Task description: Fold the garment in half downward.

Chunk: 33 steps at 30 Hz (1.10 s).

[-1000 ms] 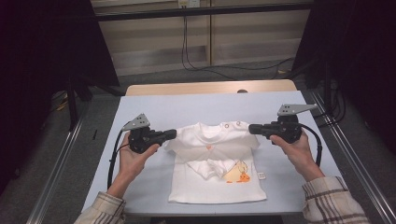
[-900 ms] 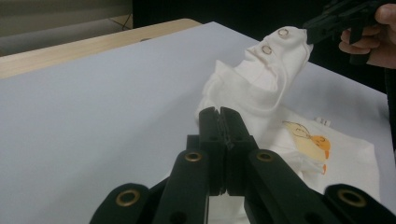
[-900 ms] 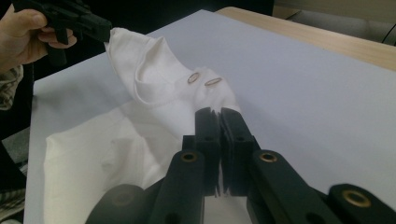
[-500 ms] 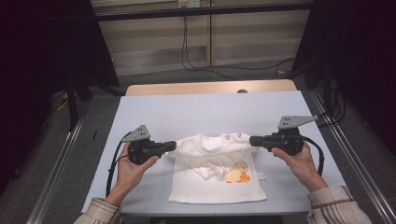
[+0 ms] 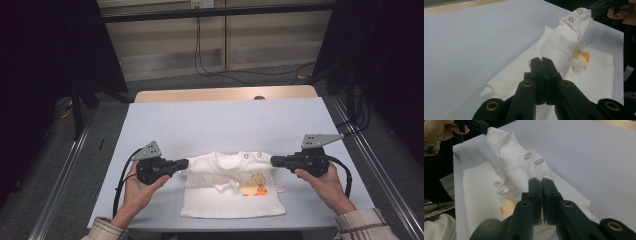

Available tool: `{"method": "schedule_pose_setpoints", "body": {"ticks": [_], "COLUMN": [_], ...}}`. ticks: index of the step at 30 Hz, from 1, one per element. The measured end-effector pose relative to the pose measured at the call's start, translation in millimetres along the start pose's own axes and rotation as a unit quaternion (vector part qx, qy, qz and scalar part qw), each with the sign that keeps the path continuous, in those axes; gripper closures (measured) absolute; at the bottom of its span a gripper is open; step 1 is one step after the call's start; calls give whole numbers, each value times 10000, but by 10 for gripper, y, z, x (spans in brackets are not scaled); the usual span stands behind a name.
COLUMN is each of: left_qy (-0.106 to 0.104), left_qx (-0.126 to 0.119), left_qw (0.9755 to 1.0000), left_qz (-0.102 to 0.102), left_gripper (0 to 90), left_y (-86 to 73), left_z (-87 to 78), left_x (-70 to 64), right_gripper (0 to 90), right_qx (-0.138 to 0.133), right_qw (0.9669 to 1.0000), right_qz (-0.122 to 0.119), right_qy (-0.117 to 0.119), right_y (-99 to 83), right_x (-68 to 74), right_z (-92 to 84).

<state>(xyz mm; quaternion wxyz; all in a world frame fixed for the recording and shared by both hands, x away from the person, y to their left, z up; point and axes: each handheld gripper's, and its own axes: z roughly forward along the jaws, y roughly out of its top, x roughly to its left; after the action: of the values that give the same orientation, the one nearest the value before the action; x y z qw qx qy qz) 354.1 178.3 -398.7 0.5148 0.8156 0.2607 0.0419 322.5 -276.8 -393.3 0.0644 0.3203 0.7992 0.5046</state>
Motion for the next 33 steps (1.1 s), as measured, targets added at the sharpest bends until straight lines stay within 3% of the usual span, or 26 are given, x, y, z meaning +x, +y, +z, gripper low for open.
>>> {"method": "schedule_pose_setpoints", "body": {"ticks": [19, 33], "left_qy": [-158, -237], "left_qx": [-4, 206], "left_qw": [9999, 9995], "left_qz": [-69, -86], "left_gripper": [891, 891], "left_y": [-134, -241], "left_z": [-76, -79], "left_x": [-139, -185], "right_gripper": [863, 863], "right_qx": [104, 204], "right_qw": [9999, 9997], "right_qz": [11, 20], "right_qy": [102, 154], "right_y": [-146, -230], "right_x": [111, 177], "right_z": [-47, -53]}}
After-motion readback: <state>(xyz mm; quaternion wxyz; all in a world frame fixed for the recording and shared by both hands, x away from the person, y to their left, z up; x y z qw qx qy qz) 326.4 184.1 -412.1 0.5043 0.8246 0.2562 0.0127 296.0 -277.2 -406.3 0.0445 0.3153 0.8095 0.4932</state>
